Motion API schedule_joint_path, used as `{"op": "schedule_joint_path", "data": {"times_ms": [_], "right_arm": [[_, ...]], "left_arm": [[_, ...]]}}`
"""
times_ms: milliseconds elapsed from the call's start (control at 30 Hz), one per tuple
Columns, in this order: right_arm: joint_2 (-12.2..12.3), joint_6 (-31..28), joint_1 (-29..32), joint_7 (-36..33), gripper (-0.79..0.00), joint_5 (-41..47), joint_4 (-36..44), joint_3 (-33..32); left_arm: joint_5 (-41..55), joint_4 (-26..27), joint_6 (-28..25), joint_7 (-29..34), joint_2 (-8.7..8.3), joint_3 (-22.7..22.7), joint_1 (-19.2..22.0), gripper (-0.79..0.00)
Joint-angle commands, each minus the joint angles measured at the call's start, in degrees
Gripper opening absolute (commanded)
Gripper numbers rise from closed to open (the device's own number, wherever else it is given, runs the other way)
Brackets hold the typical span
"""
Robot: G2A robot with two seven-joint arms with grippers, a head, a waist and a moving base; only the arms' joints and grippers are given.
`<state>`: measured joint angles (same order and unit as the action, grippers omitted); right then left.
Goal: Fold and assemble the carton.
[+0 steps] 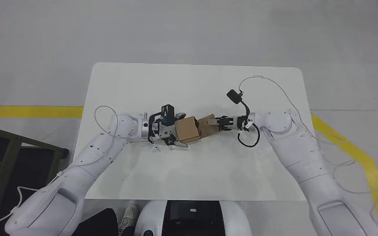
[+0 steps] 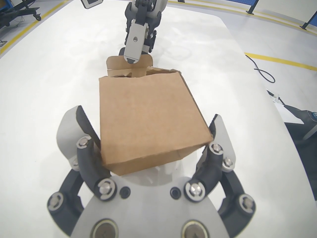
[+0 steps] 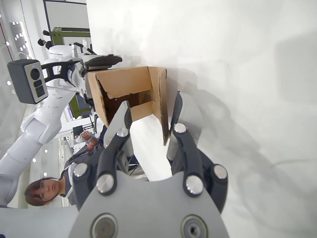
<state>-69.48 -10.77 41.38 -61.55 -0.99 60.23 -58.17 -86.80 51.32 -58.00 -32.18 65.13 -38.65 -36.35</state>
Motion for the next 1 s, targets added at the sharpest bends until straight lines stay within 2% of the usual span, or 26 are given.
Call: {"op": "schedule_joint_path", "data": {"times_ms": [0,467,633,867,900,967], "right_arm": [[0.06,0.24,0.09,-0.16,-0.471,-0.08,0.88,-0.02],[0.28,4.52,2.90,0.22,-0.446,2.63,9.56,-0.12],[0.36,3.51,3.89,0.14,-0.379,5.41,10.02,-0.80],[0.53,1.71,5.23,-1.23,-0.394,10.54,9.24,-2.07],[0.49,1.23,5.35,-1.79,-0.369,11.65,9.01,-2.09],[0.48,0.78,5.30,-2.28,-0.406,12.58,7.97,-2.13]], "left_arm": [[0.00,-0.03,0.00,-0.14,0.02,0.05,0.03,0.000],[-0.09,-0.06,0.00,-0.74,0.01,0.43,0.30,0.000],[-0.05,-0.12,0.00,-0.73,-0.06,0.42,0.26,0.000],[0.14,-0.06,0.00,-0.44,-0.14,0.77,0.14,0.000],[0.19,-0.03,0.00,-0.36,-0.13,0.89,0.16,0.000],[0.46,-0.07,0.00,-0.25,-0.13,1.14,0.23,0.000]]}}
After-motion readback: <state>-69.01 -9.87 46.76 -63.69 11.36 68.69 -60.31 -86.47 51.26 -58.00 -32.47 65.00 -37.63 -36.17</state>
